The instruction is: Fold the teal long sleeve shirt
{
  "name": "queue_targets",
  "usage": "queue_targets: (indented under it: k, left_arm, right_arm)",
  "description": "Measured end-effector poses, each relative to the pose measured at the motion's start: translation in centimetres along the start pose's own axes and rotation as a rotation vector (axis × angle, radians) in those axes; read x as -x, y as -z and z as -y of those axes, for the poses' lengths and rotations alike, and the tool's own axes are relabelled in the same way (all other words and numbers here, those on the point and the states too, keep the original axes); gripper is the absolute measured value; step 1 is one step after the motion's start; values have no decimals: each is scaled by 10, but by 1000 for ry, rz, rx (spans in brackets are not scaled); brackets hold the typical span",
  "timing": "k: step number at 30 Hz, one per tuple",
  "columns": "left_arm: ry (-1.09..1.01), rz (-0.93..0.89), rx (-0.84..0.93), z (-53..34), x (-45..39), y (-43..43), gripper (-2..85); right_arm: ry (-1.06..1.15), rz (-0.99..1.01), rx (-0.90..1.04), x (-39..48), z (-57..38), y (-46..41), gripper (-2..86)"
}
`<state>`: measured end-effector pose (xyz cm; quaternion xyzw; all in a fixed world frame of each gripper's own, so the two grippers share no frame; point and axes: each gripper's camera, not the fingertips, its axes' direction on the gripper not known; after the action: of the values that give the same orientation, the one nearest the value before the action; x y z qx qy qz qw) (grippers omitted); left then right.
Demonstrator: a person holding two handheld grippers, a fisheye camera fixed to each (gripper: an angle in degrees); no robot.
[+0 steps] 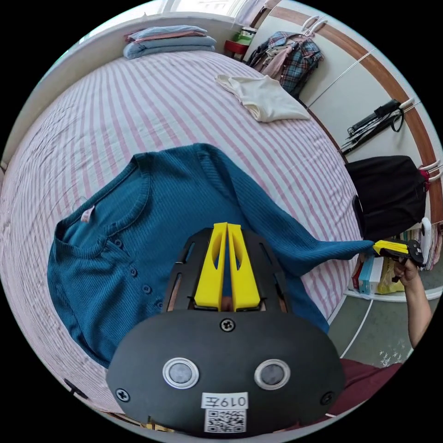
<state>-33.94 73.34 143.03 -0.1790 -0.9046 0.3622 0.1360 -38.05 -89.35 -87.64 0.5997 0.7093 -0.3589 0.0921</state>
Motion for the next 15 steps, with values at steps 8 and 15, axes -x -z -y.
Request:
queue_targets:
  k: [8, 15]
  left_arm:
    - [-110, -8, -40, 105, -16, 0, 30]
    - [-530, -23, 209, 178, -39, -31, 105]
  right_arm:
    - [6, -137, -32, -36, 3, 31, -9]
    - [-26, -226, -1, -49, -1, 18, -10]
